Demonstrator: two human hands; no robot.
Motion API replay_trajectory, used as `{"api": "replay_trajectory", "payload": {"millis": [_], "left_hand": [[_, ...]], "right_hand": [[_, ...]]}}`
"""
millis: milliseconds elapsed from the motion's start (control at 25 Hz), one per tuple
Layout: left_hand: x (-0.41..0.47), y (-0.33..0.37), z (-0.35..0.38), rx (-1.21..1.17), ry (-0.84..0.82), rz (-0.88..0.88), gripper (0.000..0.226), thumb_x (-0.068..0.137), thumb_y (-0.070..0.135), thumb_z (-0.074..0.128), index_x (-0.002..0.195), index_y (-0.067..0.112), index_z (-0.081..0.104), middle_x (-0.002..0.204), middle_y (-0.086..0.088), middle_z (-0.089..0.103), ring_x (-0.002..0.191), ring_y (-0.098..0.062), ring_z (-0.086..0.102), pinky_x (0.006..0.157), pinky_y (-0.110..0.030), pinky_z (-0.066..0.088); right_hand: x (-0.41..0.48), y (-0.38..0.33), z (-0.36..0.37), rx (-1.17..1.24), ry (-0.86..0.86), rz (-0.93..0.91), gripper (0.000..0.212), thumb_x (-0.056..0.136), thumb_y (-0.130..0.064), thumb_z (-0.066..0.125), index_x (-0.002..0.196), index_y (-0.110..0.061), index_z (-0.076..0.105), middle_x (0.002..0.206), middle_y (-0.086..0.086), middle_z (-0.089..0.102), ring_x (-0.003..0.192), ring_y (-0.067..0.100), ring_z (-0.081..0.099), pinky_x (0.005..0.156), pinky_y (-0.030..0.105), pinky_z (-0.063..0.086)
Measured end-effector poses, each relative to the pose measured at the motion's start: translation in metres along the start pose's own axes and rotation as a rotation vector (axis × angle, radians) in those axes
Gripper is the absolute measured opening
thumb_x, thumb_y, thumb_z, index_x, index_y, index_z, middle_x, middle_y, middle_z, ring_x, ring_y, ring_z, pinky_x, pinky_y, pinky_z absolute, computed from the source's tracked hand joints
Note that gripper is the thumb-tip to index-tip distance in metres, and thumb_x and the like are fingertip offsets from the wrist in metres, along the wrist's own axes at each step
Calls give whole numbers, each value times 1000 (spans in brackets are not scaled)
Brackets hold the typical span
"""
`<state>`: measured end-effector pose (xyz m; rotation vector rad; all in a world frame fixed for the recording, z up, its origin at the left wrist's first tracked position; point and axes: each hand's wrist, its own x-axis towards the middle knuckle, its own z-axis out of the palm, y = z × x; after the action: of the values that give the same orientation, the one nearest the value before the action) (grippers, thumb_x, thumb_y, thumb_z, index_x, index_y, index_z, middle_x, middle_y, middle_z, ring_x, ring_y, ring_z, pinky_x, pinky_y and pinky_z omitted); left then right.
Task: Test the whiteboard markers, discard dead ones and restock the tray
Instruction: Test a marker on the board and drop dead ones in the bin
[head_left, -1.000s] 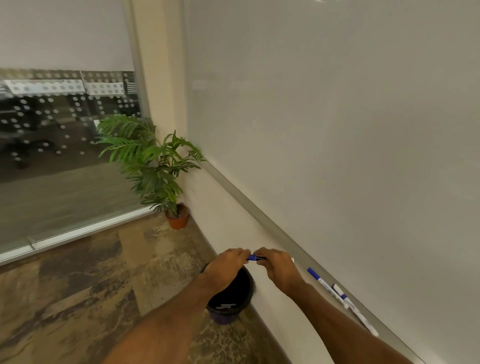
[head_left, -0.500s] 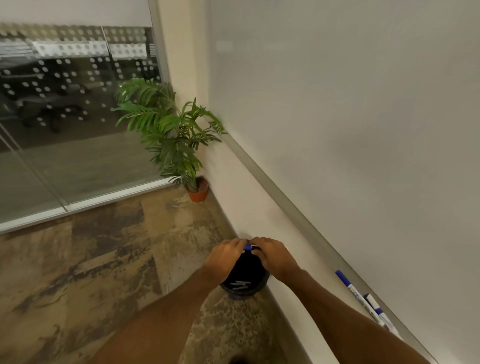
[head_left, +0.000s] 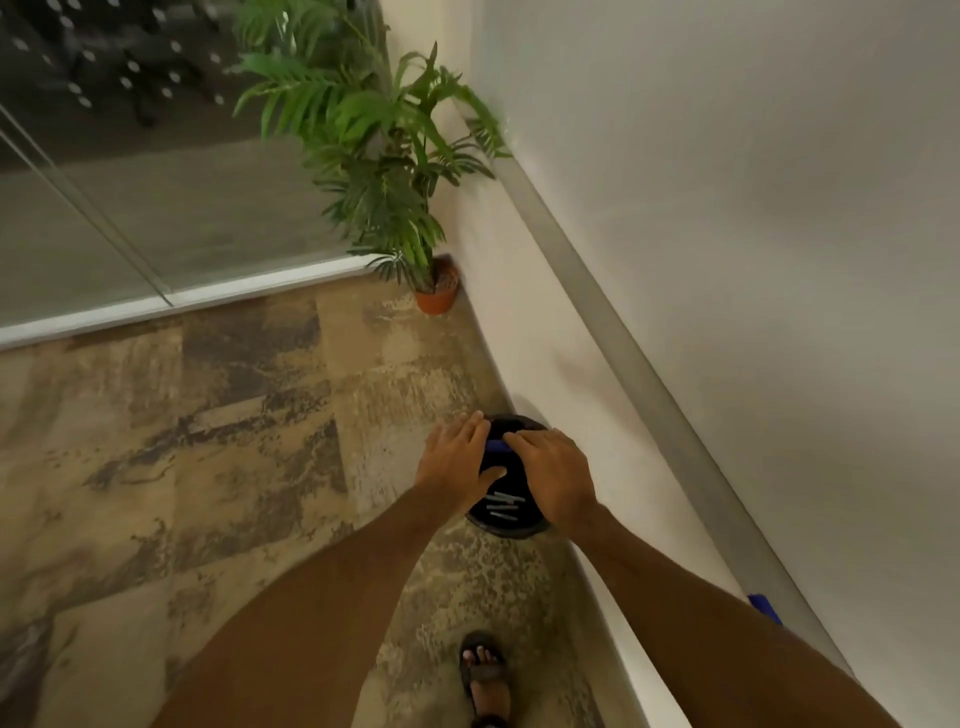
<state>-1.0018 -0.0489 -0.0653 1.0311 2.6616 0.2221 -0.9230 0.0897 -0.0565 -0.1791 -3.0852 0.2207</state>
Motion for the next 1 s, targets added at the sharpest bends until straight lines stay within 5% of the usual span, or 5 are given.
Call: {"api": "replay_trajectory", "payload": {"millis": [240, 640, 1000], "left_hand": [[42, -19, 45, -14, -137, -81, 78, 94, 53, 45, 151, 13, 12, 160, -3, 8, 146, -23, 6, 118, -48, 7], [105, -52, 150, -20, -270, -145, 74, 96, 48, 45, 151, 13, 11, 160, -4, 5, 147, -23, 1, 118, -46, 2], [110, -69, 186, -14, -311, -186, 73, 96, 45, 47, 151, 11, 12, 160, -6, 7, 147, -25, 3, 118, -49, 3]], "right_hand": [[37, 24, 65, 91, -114, 32, 36, 96, -23, 48, 132, -17, 51, 128, 5, 58, 115, 26, 54, 102, 36, 37], [74, 61, 199, 158, -304, 83, 34, 95, -12, 46, 128, -13, 54, 112, 11, 63, 102, 30, 58, 89, 41, 47], [88, 77, 238, 274, -381, 219, 37, 94, -7, 45, 130, -12, 52, 120, 14, 57, 111, 33, 55, 90, 43, 47]]}}
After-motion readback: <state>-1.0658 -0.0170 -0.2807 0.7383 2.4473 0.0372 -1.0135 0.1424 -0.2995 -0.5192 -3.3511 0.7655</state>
